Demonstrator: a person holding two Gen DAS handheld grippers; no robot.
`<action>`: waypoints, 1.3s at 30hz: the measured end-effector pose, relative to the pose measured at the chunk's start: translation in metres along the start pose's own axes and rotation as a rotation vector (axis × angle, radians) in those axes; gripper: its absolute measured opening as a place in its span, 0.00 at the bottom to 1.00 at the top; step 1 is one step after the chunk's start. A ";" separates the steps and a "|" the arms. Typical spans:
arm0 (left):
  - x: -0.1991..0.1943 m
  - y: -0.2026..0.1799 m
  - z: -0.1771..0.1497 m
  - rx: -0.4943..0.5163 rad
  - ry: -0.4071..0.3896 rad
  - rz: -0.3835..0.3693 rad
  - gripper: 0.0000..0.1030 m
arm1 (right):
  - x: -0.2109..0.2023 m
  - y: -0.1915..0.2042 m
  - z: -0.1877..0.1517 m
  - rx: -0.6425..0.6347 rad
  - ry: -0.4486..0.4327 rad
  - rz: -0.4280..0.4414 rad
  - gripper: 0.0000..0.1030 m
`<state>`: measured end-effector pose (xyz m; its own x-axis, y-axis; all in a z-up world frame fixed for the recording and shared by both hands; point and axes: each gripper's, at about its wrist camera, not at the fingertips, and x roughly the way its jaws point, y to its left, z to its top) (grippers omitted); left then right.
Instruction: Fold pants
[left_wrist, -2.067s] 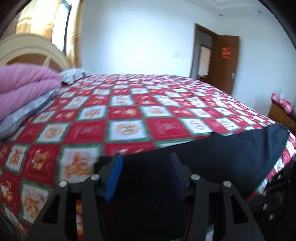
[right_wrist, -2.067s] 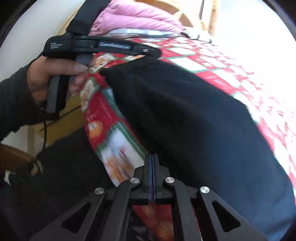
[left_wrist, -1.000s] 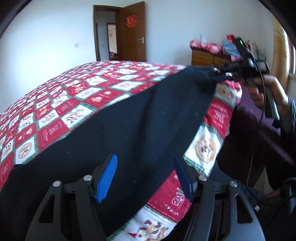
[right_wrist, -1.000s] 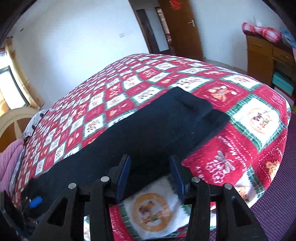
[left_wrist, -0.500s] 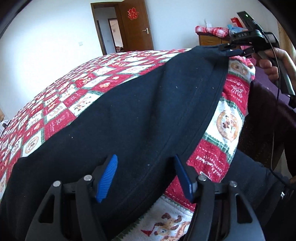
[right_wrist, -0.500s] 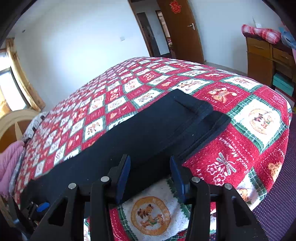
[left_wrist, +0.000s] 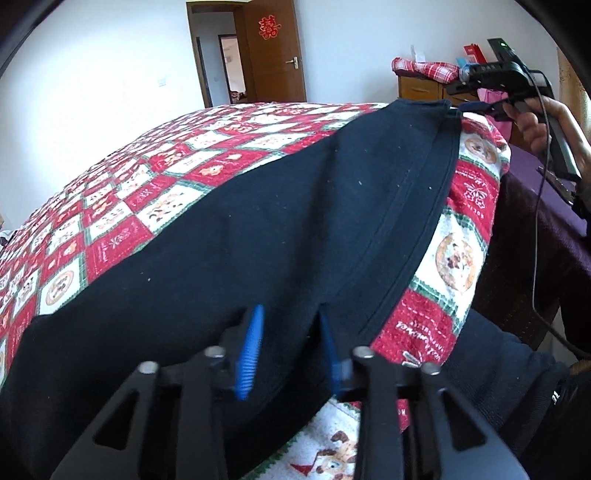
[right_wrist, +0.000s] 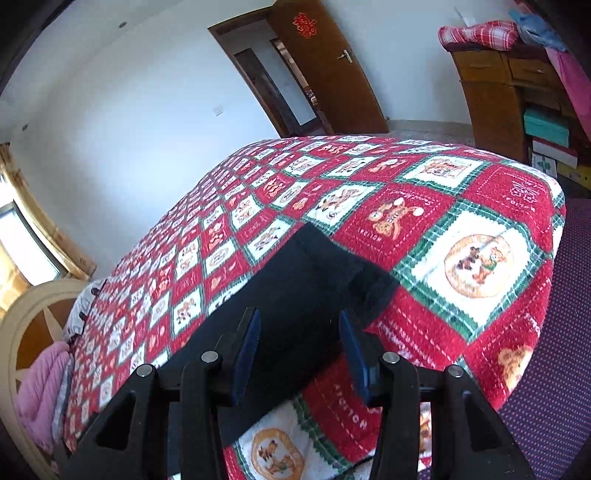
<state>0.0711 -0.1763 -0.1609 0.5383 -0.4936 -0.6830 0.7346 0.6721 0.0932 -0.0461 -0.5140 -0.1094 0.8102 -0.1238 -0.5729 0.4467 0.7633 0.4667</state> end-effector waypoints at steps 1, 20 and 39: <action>0.000 0.000 0.000 0.002 0.000 -0.001 0.22 | 0.002 -0.001 0.002 0.005 0.004 0.001 0.45; -0.015 0.010 0.005 -0.034 -0.078 -0.028 0.03 | 0.012 -0.006 0.013 -0.025 -0.052 0.081 0.04; -0.017 -0.005 -0.014 -0.027 -0.061 -0.093 0.03 | 0.001 -0.034 0.010 0.046 -0.038 -0.018 0.04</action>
<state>0.0522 -0.1635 -0.1603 0.4932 -0.5867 -0.6423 0.7714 0.6362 0.0112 -0.0572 -0.5462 -0.1191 0.8154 -0.1623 -0.5556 0.4777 0.7308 0.4875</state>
